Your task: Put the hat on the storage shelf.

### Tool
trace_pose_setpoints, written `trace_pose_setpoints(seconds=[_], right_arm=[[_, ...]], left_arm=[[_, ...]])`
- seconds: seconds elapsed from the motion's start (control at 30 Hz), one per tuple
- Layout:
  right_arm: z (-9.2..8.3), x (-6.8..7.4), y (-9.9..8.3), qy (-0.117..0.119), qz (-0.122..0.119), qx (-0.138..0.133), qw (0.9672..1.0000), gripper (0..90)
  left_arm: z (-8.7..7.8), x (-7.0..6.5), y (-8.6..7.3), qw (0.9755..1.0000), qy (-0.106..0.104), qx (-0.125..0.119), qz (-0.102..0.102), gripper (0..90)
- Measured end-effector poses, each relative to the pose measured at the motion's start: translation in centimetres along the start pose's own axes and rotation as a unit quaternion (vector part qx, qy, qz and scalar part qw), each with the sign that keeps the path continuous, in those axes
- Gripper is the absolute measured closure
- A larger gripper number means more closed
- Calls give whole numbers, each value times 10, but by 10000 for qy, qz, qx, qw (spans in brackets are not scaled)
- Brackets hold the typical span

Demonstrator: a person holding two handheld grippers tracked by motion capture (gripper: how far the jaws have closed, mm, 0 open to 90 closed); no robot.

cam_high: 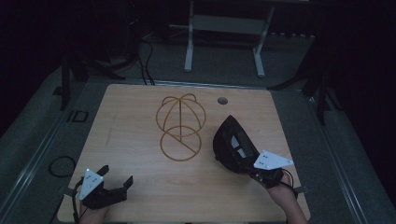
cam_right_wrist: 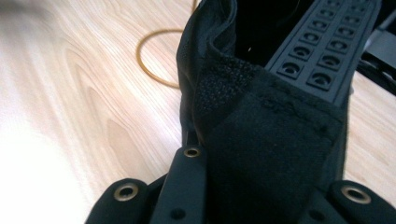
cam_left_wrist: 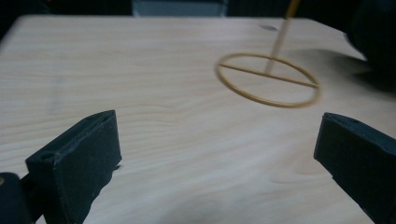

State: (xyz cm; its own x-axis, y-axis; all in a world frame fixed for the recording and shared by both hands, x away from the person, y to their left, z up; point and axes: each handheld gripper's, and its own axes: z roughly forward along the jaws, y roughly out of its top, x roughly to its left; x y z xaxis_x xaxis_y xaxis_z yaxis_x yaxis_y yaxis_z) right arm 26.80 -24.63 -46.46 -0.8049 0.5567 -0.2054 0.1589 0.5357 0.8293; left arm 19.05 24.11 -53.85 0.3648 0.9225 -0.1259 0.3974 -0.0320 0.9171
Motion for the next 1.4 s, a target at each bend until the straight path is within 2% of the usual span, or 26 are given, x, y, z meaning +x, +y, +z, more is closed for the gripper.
trace_pose_setpoints(seconds=[0.07,0.1,0.13,0.17,0.2,0.23,0.27,0.3,0.37,0.4,0.43,0.47,0.5,0.53,0.67,0.8,0.9,0.97,1.03,1.13,1.17,1.2,1.23,1.27,1.33,1.4], right_arm=[[-5,2,3,60,-42,-46,10000,884],[-10,5,6,126,-61,-88,9999,884],[-12,7,7,132,-98,-110,9998,884],[-15,9,9,187,-106,-132,9997,884],[-15,9,9,187,-106,-132,9997,884],[-19,13,11,228,-198,-148,9994,885],[-21,15,13,287,-221,-156,9992,885],[-22,16,14,335,-254,-174,9990,885],[-25,19,16,419,-284,-177,9986,885],[-25,19,16,419,-284,-177,9986,885],[-26,21,17,451,-334,-183,9983,885],[-27,24,19,518,-366,-174,9978,885],[-27,24,19,518,-366,-174,9978,885],[-28,25,21,533,-402,-192,9976,885],[-31,30,28,689,-501,-272,9960,885],[-31,34,31,793,-582,-285,9947,885],[-29,40,33,899,-673,-251,9934,885],[-28,43,35,947,-726,-239,9926,885],[-27,46,36,1016,-781,-226,9915,885],[-23,51,39,1102,-910,-161,9896,885],[-23,51,39,1102,-910,-161,9896,885],[-22,52,40,1128,-935,-152,9891,885],[-21,54,41,1177,-990,-128,9880,884],[-21,54,41,1177,-990,-128,9880,884],[-18,57,43,1228,-1077,-87,9865,884],[-18,58,43,1252,-1108,-66,9859,885]], left_arm=[[1,-6,6,9995,-281,33,-106,10],[1,-13,12,9986,-532,39,-57,11],[1,-13,12,9986,-532,39,-57,11],[2,-21,17,9972,-752,53,2,11],[2,-21,17,9972,-752,53,2,11],[3,-24,20,9963,-861,77,22,11],[4,-27,23,9951,-986,96,52,23],[6,-35,29,9931,-1161,60,176,57],[8,-43,37,9904,-1342,73,324,61],[8,-43,37,9904,-1342,73,324,61],[10,-49,42,9890,-1420,78,398,61],[13,-57,50,9863,-1578,67,480,61],[13,-57,50,9863,-1578,67,480,61],[15,-61,54,9848,-1644,71,563,61],[23,-80,72,9774,-1916,120,881,61],[31,-95,91,9694,-2258,149,953,61],[37,-105,105,9644,-2394,146,1114,61],[42,-111,112,9629,-2441,197,1134,61],[48,-117,119,9589,-2591,239,1133,61],[56,-126,125,9547,-2752,359,1078,60],[58,-128,127,9527,-2805,400,1104,60],[61,-130,128,9496,-2906,446,1091,61],[64,-131,129,9481,-2955,487,1071,61],[67,-133,131,9453,-3032,522,1085,61],[73,-136,133,9413,-3128,599,1120,60],[76,-141,134,9358,-3270,686,1126,61]])
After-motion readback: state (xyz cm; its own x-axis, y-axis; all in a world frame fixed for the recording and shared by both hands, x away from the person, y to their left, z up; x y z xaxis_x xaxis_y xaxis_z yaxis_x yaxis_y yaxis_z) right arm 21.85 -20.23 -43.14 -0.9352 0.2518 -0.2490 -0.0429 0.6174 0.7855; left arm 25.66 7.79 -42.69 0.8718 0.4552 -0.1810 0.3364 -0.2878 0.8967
